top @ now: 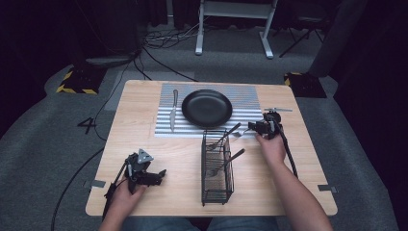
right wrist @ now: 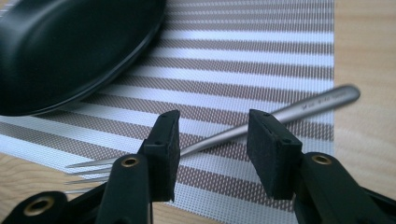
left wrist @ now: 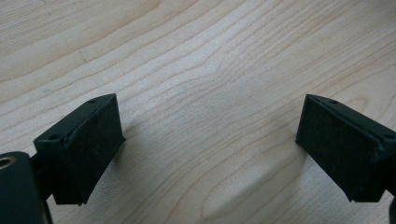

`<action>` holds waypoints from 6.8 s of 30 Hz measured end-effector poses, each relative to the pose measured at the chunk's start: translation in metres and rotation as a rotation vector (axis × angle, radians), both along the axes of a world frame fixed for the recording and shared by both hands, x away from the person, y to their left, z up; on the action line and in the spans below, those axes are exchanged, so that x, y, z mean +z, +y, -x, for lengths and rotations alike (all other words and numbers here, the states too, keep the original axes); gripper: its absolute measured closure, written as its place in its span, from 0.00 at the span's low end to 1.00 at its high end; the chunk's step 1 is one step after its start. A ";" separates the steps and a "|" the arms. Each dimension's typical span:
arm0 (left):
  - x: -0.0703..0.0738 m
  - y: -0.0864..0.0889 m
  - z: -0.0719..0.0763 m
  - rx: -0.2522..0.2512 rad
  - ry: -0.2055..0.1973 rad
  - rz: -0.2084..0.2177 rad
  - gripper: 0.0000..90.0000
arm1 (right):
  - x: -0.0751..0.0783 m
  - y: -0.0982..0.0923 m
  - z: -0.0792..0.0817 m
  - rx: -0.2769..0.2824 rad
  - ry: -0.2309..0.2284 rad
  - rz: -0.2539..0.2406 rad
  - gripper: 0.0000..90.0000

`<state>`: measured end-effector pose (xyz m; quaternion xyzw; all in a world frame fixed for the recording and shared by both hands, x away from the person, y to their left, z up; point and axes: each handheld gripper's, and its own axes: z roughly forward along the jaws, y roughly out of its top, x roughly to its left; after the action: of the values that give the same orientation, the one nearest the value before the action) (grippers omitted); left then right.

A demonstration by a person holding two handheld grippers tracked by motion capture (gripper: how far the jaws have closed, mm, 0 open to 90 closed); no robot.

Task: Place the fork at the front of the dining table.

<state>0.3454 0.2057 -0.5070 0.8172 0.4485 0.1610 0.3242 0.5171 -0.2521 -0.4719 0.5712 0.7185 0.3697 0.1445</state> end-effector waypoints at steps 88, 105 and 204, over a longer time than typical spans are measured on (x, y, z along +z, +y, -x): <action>0.000 0.000 0.000 0.000 0.000 0.000 0.08 | 0.000 -0.026 0.027 0.107 0.053 0.128 0.68; 0.000 0.000 0.000 0.000 0.000 0.000 0.08 | -0.011 -0.025 -0.017 0.050 -0.044 0.071 0.62; 0.000 0.000 0.000 0.001 0.000 -0.001 0.08 | -0.033 -0.106 0.165 0.264 -0.125 0.196 0.13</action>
<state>0.3454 0.2056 -0.5070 0.8171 0.4488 0.1615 0.3237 0.3525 -0.3580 -0.5050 0.4311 0.8095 0.3481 0.1941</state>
